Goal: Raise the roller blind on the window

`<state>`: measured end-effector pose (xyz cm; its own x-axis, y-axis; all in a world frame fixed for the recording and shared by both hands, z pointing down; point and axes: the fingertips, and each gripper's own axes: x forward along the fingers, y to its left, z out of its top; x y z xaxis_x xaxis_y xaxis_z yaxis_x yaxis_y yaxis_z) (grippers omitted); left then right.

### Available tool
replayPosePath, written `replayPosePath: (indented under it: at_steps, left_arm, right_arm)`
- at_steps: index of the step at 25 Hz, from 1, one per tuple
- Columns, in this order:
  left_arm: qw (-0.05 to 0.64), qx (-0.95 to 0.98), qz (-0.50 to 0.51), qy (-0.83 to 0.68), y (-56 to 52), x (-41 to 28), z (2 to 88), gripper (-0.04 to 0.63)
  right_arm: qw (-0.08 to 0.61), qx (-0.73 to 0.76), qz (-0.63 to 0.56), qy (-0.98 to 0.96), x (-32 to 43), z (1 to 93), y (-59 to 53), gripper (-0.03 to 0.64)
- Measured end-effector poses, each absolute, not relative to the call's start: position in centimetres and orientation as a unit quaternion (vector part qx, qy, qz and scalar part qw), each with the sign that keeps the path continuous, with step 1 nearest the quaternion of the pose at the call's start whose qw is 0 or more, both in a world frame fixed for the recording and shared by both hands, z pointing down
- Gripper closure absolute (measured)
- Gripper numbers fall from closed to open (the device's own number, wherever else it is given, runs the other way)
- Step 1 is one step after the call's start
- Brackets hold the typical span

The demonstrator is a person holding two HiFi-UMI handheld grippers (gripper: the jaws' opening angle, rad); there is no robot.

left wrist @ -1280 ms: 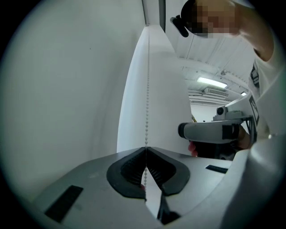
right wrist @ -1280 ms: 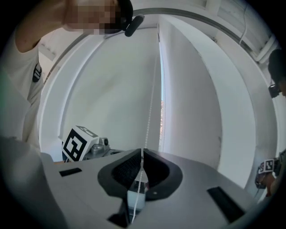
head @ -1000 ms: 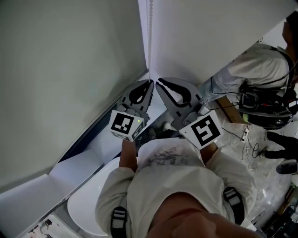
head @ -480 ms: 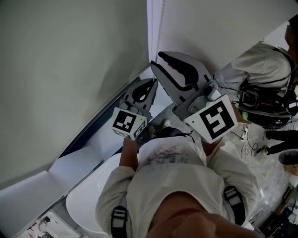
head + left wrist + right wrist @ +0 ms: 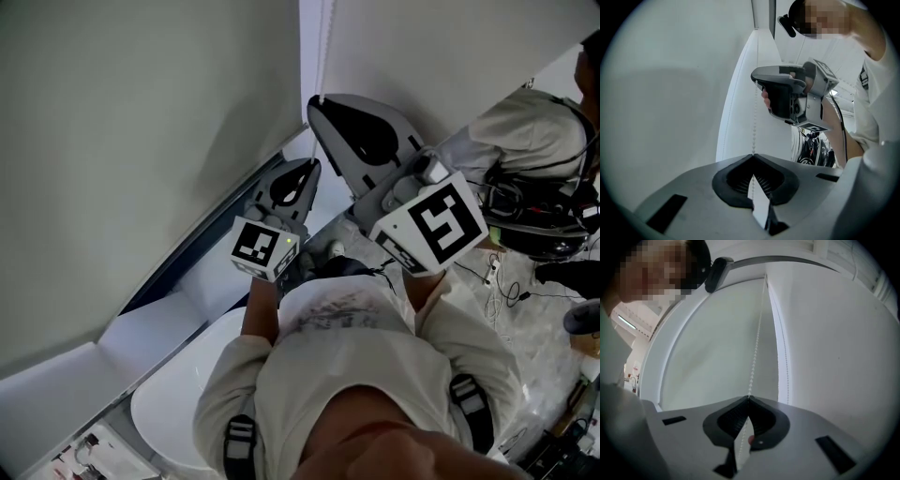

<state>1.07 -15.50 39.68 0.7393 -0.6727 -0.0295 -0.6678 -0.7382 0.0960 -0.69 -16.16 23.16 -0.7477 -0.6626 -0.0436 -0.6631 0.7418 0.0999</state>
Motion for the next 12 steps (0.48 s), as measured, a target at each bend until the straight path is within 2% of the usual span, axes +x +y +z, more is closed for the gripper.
replayPosePath:
  at_steps: [12]
  left_arm:
    - [0.073,0.928,-0.017,-0.364,-15.0,0.8,43.6,0.586]
  right_arm:
    - [0.008,-0.36,0.026,0.933,-0.7,26.9,-15.7,0.555]
